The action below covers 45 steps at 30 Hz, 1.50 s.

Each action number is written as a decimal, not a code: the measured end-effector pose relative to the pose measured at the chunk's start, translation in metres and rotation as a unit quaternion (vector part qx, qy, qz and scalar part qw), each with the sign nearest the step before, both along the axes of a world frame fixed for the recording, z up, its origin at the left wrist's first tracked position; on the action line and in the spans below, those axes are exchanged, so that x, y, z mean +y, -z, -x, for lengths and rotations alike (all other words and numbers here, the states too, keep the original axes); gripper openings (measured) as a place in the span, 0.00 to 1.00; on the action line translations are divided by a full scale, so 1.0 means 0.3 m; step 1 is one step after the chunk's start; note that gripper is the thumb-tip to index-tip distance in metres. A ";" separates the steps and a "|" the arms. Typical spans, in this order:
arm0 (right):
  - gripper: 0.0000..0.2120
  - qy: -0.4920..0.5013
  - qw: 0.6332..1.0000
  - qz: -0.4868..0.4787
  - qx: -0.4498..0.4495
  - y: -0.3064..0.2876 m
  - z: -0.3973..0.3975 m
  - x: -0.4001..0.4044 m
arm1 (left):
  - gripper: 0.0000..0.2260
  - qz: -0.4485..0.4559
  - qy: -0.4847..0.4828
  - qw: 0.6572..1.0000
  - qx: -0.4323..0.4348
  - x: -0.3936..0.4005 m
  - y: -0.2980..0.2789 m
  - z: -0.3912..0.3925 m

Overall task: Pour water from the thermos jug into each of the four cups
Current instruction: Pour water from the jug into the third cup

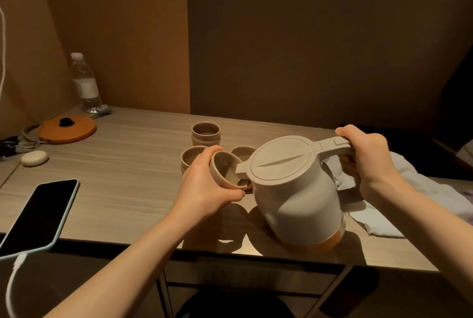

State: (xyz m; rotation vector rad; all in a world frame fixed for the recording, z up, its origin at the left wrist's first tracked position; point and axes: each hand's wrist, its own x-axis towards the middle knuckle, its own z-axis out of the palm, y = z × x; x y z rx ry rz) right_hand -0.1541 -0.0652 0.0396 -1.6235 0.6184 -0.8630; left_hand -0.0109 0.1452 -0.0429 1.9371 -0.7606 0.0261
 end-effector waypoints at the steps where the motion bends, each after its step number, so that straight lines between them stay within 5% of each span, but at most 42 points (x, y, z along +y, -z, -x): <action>1: 0.21 -0.003 1.000 0.004 0.002 -0.004 -0.006 0.005 | 0.40 -0.001 -0.001 1.000 -0.002 0.005 0.003 -0.001; 45: 0.20 -0.021 0.986 0.130 0.097 -0.067 -0.120 0.102 | 0.39 0.026 -0.010 0.999 0.041 0.091 0.097 -0.014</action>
